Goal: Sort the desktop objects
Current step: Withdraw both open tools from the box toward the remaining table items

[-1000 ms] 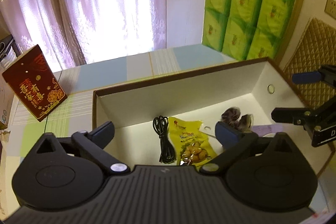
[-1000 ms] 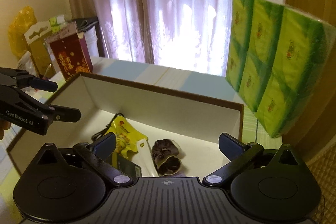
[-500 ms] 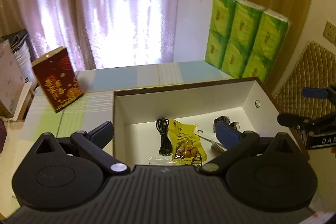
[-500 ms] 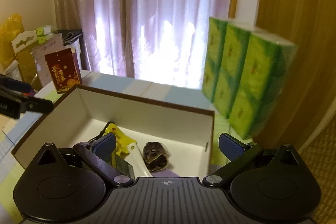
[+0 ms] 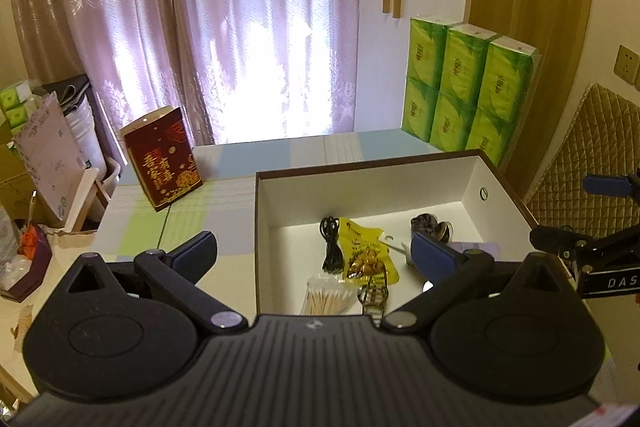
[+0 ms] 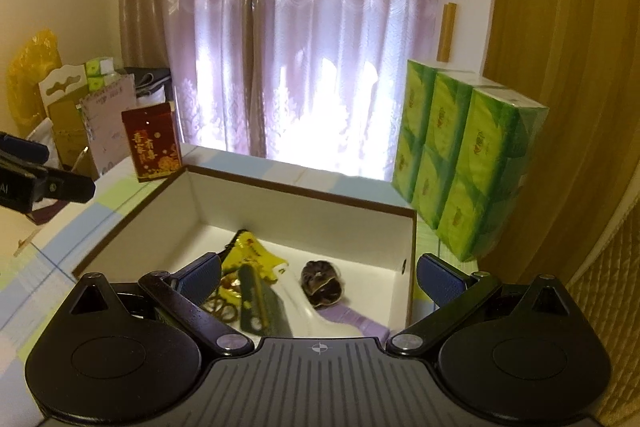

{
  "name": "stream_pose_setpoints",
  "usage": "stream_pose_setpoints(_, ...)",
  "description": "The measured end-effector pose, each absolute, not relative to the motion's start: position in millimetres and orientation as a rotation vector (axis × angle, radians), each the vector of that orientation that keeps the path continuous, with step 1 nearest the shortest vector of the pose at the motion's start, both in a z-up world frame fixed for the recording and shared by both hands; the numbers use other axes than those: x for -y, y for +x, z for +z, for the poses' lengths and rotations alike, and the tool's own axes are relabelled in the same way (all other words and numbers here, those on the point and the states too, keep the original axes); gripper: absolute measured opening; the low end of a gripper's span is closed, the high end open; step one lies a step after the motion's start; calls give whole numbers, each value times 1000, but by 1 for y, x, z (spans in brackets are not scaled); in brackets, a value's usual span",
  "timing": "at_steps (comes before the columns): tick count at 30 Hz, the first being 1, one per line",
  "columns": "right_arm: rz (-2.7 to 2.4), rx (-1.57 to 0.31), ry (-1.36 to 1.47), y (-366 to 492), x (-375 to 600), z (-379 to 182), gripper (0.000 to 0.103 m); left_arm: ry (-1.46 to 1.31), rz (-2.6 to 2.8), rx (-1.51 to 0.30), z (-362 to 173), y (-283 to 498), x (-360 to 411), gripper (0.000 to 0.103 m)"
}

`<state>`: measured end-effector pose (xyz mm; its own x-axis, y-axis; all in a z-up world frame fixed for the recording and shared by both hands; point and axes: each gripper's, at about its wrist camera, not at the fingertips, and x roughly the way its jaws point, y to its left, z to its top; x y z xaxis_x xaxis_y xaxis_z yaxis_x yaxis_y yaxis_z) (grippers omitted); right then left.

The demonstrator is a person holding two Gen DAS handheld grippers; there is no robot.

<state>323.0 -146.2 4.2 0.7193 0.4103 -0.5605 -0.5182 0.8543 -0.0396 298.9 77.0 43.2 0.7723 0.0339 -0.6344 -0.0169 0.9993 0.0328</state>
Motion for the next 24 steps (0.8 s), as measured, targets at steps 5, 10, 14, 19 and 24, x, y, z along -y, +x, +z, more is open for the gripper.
stream_pose_setpoints(5, 510, -576, -172, 301, 149, 11, 101, 23, 27, -688, 49, 276, -72, 102)
stream_pose_setpoints(10, 535, -616, -112, 284, 154, 14, 101, 26, 12, -684, 51, 255, -68, 102)
stream_pose_setpoints(14, 540, -623, -96, 273, 156, 16, 101, 17, 8, -681, 53, 242, -66, 102)
stream_pose_setpoints(19, 547, -624, -93, 260, 159, 17, 101, 7, -1, -697, 50, 230, -65, 102)
stream_pose_setpoints(24, 545, -640, -92, 248, 163, 13, 101, -19, -16, -732, 41, 218, -65, 102)
